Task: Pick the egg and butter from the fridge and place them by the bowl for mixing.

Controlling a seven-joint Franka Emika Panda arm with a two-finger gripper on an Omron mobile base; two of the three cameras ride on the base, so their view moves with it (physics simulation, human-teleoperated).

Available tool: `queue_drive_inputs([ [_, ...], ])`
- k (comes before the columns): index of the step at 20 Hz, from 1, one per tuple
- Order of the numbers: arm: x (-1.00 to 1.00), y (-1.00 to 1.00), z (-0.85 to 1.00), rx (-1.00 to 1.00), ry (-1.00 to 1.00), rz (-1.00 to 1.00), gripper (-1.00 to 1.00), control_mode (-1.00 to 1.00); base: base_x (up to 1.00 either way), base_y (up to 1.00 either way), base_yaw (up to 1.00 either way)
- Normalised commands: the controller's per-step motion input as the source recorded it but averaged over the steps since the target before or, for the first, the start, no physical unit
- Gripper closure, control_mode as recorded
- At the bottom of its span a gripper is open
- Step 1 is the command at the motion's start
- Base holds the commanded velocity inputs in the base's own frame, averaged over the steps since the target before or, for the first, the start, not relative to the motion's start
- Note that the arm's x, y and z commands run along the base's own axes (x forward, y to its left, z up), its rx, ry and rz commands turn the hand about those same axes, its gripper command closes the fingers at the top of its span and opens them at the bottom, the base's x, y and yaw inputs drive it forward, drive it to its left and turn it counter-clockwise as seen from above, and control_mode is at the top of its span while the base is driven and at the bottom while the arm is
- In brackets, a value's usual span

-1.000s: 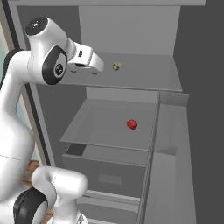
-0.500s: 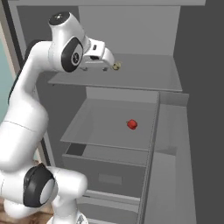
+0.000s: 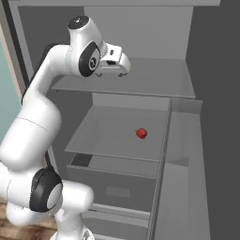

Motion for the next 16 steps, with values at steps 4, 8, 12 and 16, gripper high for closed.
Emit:
queue_drive_inputs([
  [4,0.54,-0.13,-0.01,0.04,0.13,0.01,-1.0,-1.0,0.0,0.0,0.0],
  [8,0.43,0.01,0.01,0.05,0.13,0.0,-1.0,-1.0,0.0,0.0,0.0],
  [12,0.4,0.02,0.01,0.06,0.17,0.0,-1.0,-1.0,0.0,0.0,0.0],
  [16,0.27,0.0,0.04,0.05,0.07,0.0,-1.0,-1.0,0.0,0.0,0.0],
])
